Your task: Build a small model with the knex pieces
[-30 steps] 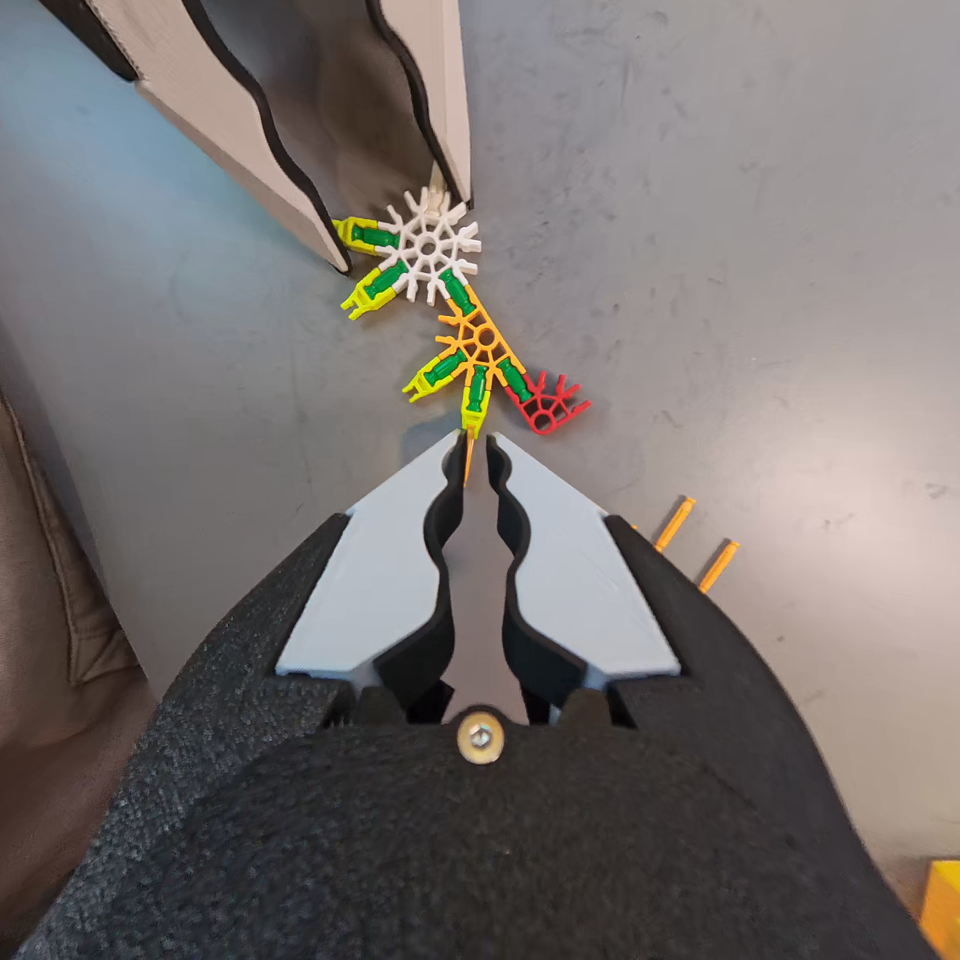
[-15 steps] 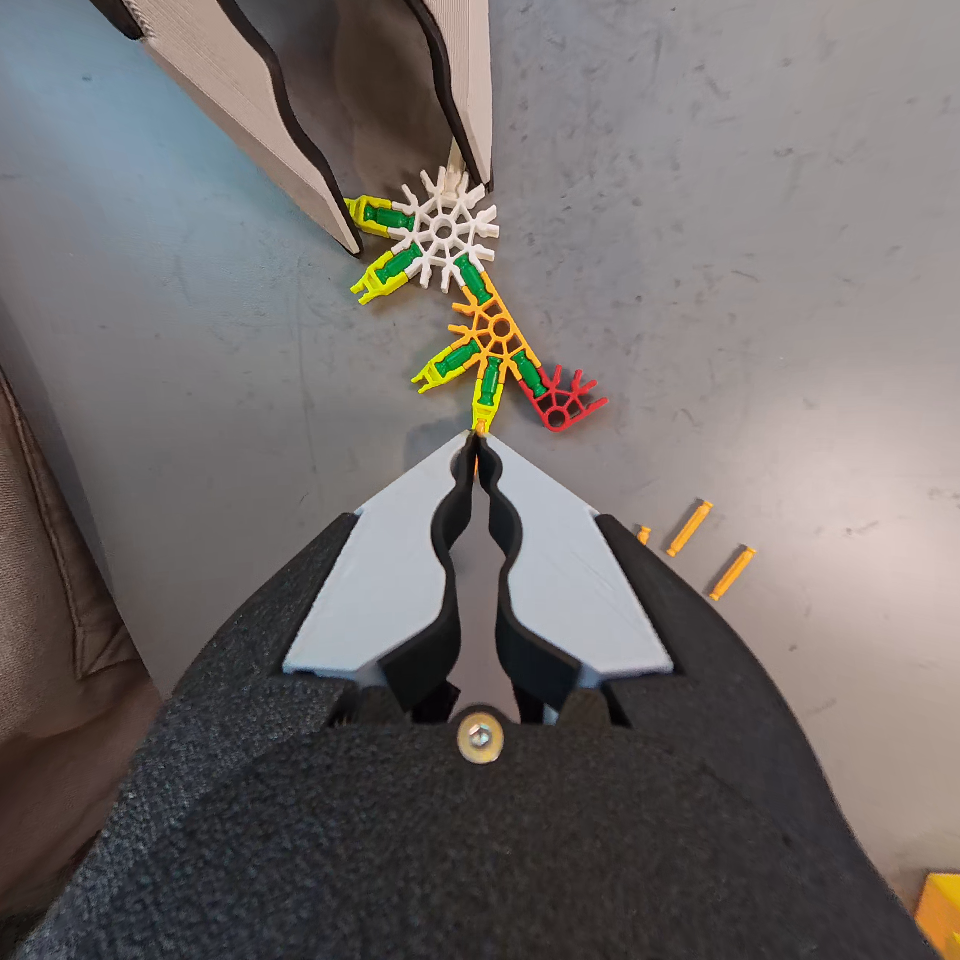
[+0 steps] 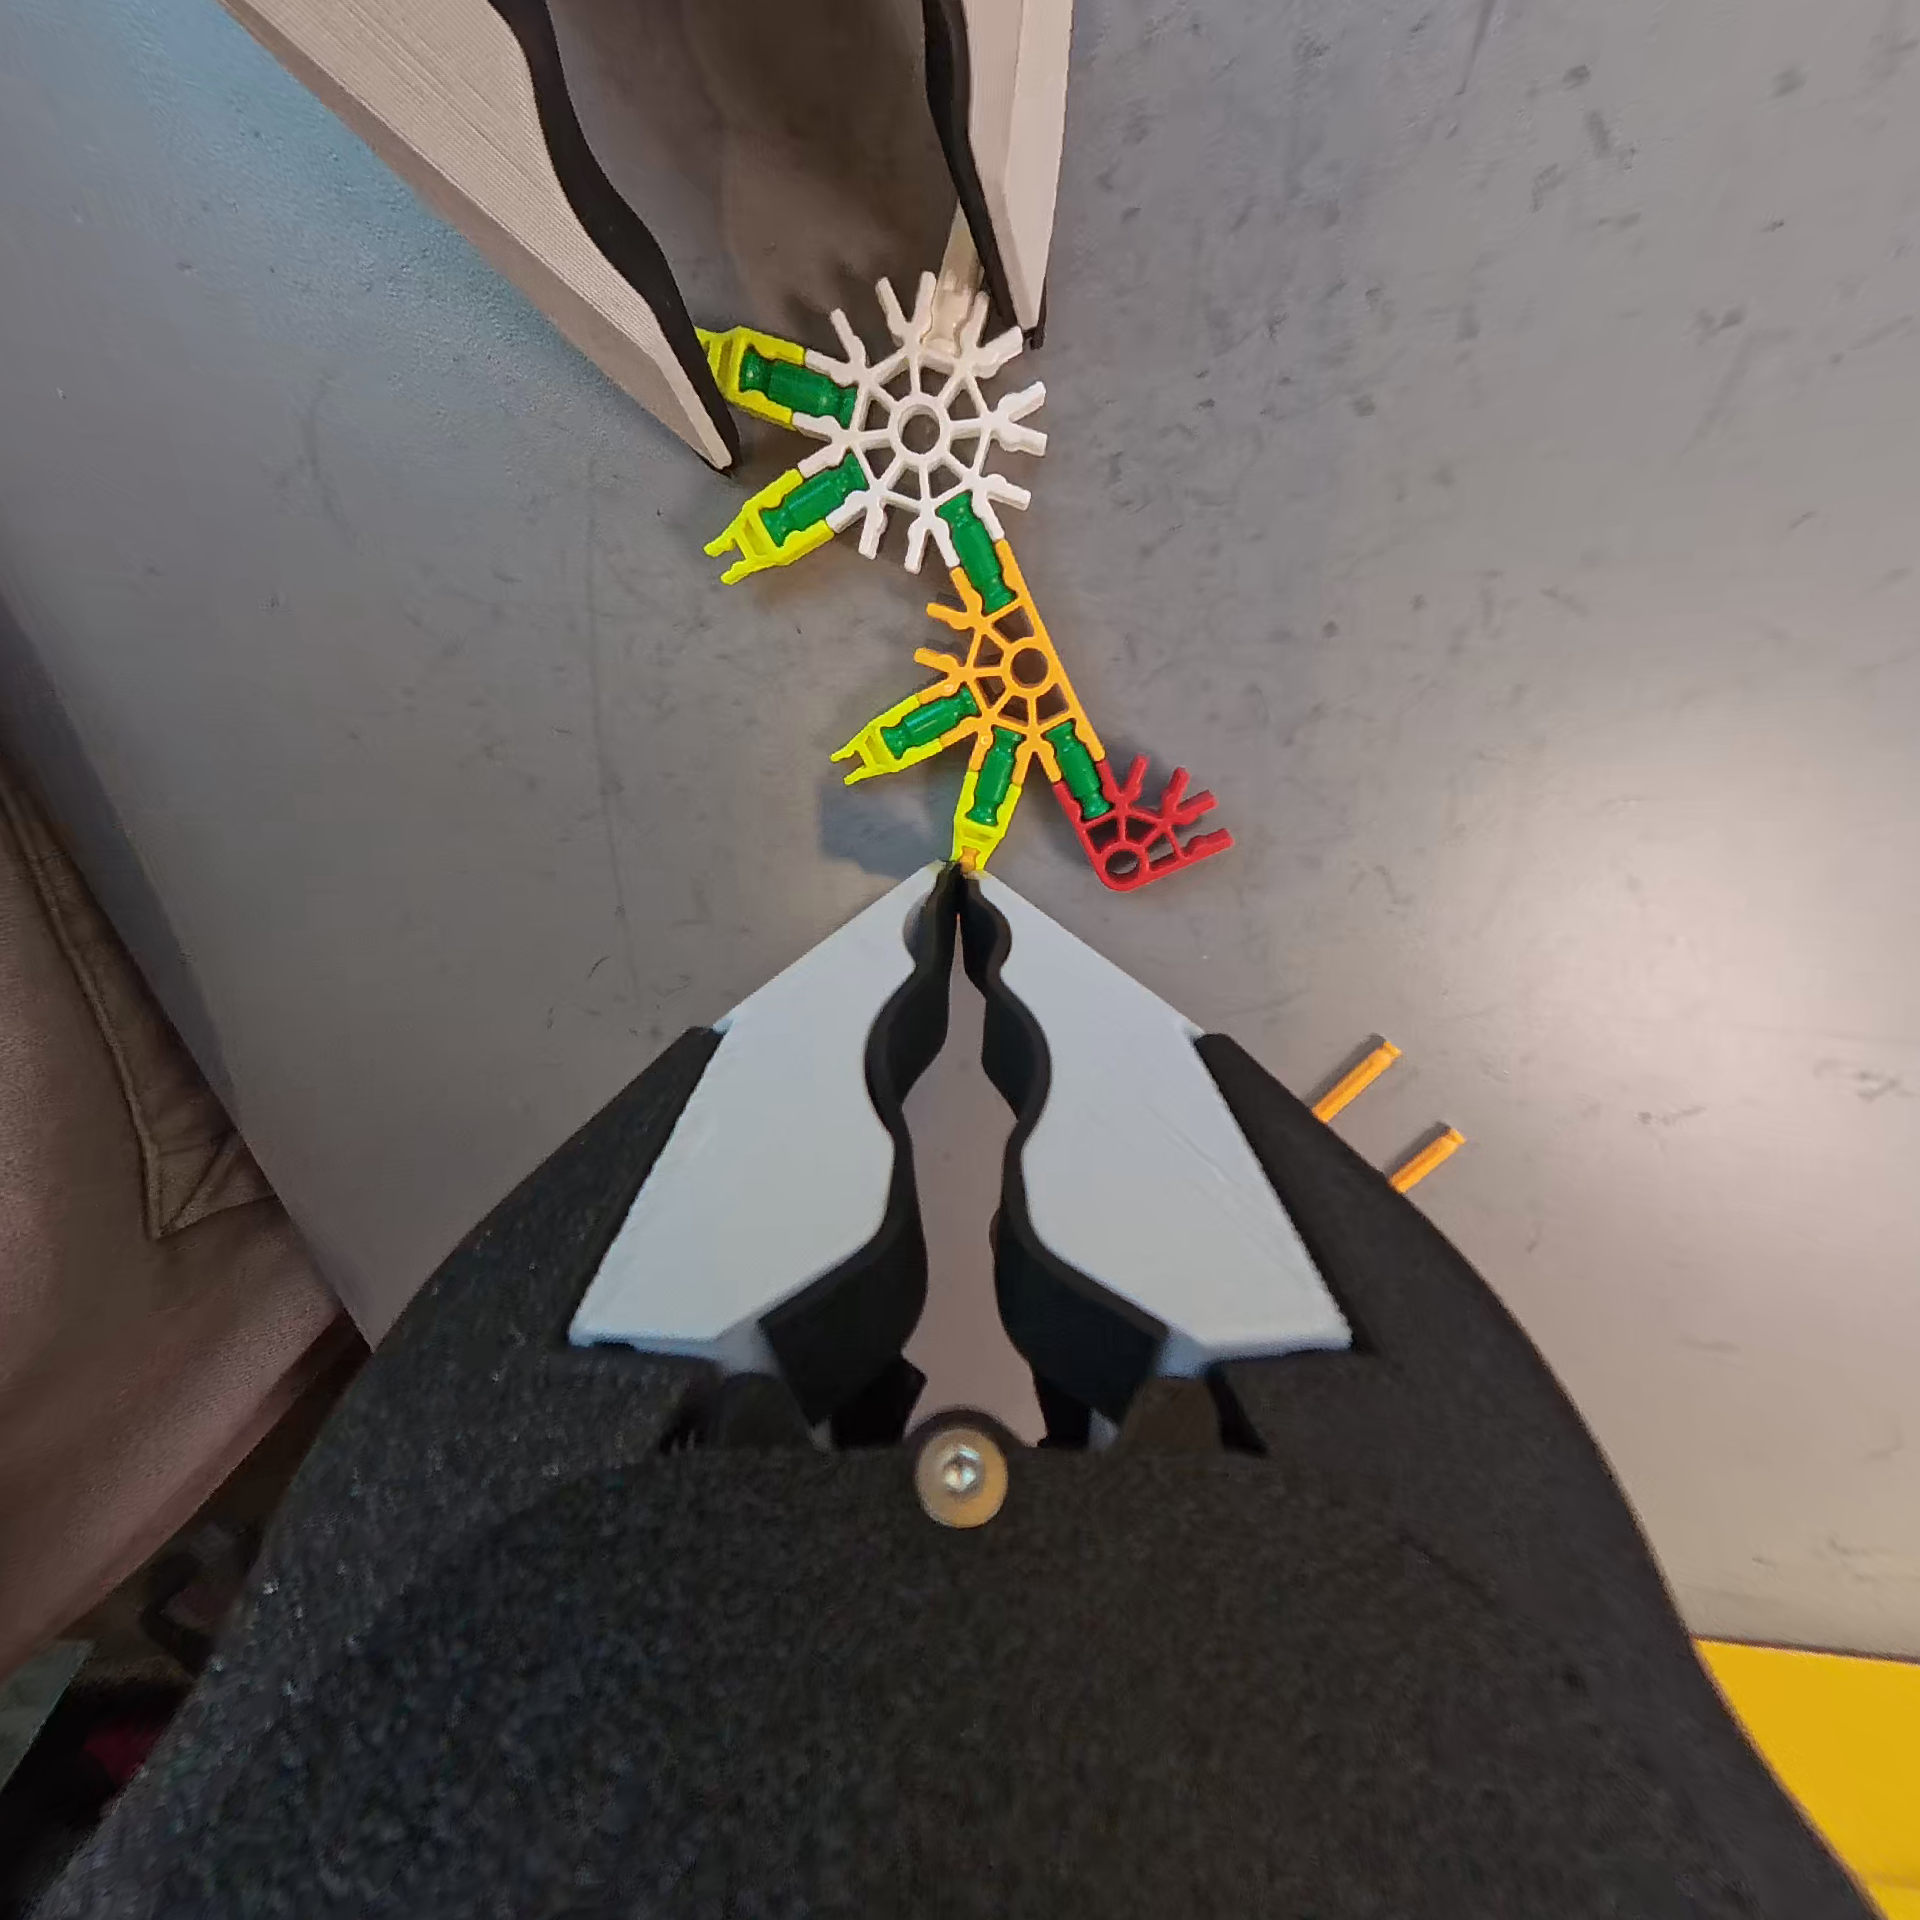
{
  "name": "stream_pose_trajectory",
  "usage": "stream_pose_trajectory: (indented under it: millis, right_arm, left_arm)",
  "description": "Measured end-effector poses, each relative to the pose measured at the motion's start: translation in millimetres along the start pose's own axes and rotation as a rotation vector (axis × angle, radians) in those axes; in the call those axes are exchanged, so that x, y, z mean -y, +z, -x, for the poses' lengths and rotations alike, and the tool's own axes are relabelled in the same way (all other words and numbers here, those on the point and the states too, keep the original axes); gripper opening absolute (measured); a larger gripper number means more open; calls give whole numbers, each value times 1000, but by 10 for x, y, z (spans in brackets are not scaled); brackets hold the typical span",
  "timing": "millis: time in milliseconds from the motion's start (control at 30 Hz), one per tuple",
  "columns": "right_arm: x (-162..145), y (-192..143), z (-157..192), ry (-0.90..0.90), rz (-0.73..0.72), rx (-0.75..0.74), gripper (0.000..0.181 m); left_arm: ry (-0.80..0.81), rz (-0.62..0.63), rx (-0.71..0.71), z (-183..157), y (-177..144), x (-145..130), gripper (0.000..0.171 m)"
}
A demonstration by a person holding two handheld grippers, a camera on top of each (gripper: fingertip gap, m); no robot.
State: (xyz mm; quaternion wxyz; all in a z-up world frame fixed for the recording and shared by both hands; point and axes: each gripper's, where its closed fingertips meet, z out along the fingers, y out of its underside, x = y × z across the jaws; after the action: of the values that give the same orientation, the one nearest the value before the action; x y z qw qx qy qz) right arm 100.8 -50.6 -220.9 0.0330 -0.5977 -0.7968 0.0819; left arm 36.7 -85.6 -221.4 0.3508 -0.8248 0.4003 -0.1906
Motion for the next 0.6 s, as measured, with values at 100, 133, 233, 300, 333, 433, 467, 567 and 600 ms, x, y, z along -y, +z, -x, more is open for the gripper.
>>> stream_pose_trajectory:
  millis: [100, 133, 233, 300, 333, 433, 467, 567, 600]
  right_arm:
    - [3, 2, -3, -15, 18, -18, 0]
    - [4, 3, -4, -17, 23, -16, 0]
    - [13, 5, -8, -25, 32, -6, 0]
    - [14, 4, -7, -29, 28, -13, 0]
    - [14, 3, -8, -26, 17, -17, 0]
    - [11, -12, -13, 14, -71, -10, 0]
    - [10, -35, -7, 40, -115, 3, 0]
    - [4, -246, -71, 164, -276, 29, 8]
    - [-56, -322, -148, 194, -306, -2, 9]
  left_arm:
    - [0, 0, -1, 0, 1, 1, 44]
    - [0, 1, -1, 0, 1, 1, 44]
    - [0, 0, 2, 1, 0, 0, 44]
    - [0, -1, 3, 2, -1, 0, 44]
    - [0, -1, 3, 3, -2, -1, 44]
    - [-10, -4, -4, 4, -5, 1, 44]
    - [-11, -4, -6, 2, -5, 2, 44]
    - [-1, -1, -1, 0, -3, 1, 44]
    - [-4, -2, -4, 0, -4, 1, 44]
